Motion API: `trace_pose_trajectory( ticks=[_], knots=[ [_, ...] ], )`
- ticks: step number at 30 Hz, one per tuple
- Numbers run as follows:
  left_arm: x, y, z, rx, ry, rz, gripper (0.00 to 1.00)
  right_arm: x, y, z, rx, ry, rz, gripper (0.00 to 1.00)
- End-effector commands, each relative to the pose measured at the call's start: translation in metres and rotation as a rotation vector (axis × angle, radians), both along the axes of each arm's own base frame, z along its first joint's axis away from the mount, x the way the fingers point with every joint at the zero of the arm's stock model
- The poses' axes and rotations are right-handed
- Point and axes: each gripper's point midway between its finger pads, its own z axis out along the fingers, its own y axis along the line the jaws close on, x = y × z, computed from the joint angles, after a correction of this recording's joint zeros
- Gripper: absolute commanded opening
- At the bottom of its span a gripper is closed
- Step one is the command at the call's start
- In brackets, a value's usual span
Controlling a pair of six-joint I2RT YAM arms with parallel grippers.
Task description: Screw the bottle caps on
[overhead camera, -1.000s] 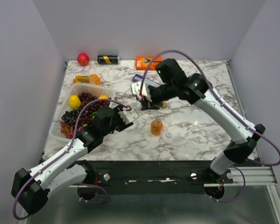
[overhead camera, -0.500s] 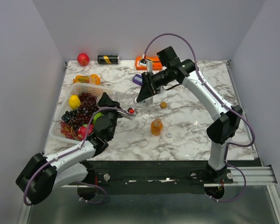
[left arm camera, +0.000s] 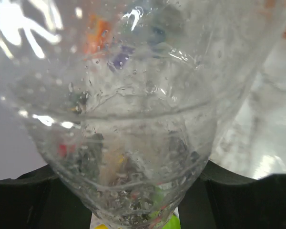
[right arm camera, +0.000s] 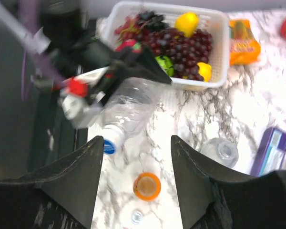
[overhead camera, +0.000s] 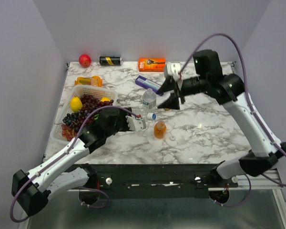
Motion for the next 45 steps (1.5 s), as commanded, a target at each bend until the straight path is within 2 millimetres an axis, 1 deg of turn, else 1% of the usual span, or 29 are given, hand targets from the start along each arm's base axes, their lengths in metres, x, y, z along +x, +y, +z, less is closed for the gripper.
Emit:
trace_pose_trajectory(
  ticks=[1, 2, 3, 4, 5, 6, 8, 9, 12, 16, 19, 21, 26, 30, 35, 39, 41, 45],
  knots=[
    [-0.084, -0.017, -0.062, 0.034, 0.437, -0.277, 0.0, -0.037, -0.01, -0.055, -0.192, -0.541, 0.269, 0.66],
    [-0.084, -0.018, -0.061, 0.028, 0.439, -0.284, 0.0, -0.044, -0.014, -0.05, -0.183, -0.614, 0.28, 0.66],
    [-0.085, -0.019, -0.061, 0.024, 0.443, -0.287, 0.0, -0.048, -0.015, -0.062, -0.199, -0.649, 0.31, 0.66],
    [-0.085, -0.021, -0.062, 0.025, 0.45, -0.292, 0.0, -0.054, -0.013, -0.063, -0.204, -0.688, 0.335, 0.66],
    [-0.083, -0.022, -0.06, 0.017, 0.453, -0.285, 0.0, -0.06, -0.017, -0.065, -0.217, -0.712, 0.362, 0.66],
    [-0.083, -0.023, -0.06, 0.017, 0.457, -0.283, 0.0, -0.062, -0.016, -0.068, -0.228, -0.766, 0.404, 0.66],
    [-0.081, -0.025, -0.058, 0.008, 0.467, -0.282, 0.0, -0.069, -0.013, -0.079, -0.255, -0.804, 0.453, 0.65],
    [-0.082, -0.027, -0.057, 0.0, 0.469, -0.283, 0.0, -0.069, -0.013, -0.08, -0.258, -0.838, 0.475, 0.65],
    [-0.083, -0.031, -0.054, -0.029, 0.475, -0.29, 0.0, -0.074, -0.008, -0.086, -0.263, -0.868, 0.515, 0.65],
    [-0.082, -0.034, -0.049, -0.048, 0.475, -0.291, 0.0, -0.084, -0.002, -0.089, -0.251, -0.874, 0.571, 0.63],
    [-0.081, -0.035, -0.047, -0.052, 0.468, -0.291, 0.0, -0.087, 0.0, -0.095, -0.257, -0.872, 0.602, 0.61],
    [-0.08, -0.035, -0.046, -0.054, 0.461, -0.288, 0.0, -0.089, -0.001, -0.098, -0.262, -0.872, 0.622, 0.58],
    [-0.077, -0.036, -0.044, -0.067, 0.454, -0.283, 0.0, -0.095, -0.002, -0.106, -0.269, -0.848, 0.677, 0.55],
    [-0.076, -0.036, -0.044, -0.063, 0.45, -0.279, 0.0, -0.097, 0.002, -0.106, -0.256, -0.845, 0.693, 0.53],
    [-0.076, -0.036, -0.046, -0.061, 0.452, -0.277, 0.0, -0.096, 0.01, -0.101, -0.224, -0.854, 0.692, 0.5],
    [-0.075, -0.036, -0.045, -0.067, 0.447, -0.272, 0.0, -0.095, 0.015, -0.1, -0.214, -0.853, 0.686, 0.42],
    [-0.075, -0.036, -0.047, -0.07, 0.453, -0.27, 0.0, -0.095, 0.018, -0.095, -0.191, -0.856, 0.679, 0.41],
    [-0.075, -0.037, -0.046, -0.086, 0.457, -0.265, 0.0, -0.096, 0.02, -0.096, -0.177, -0.839, 0.67, 0.4]
  ],
)
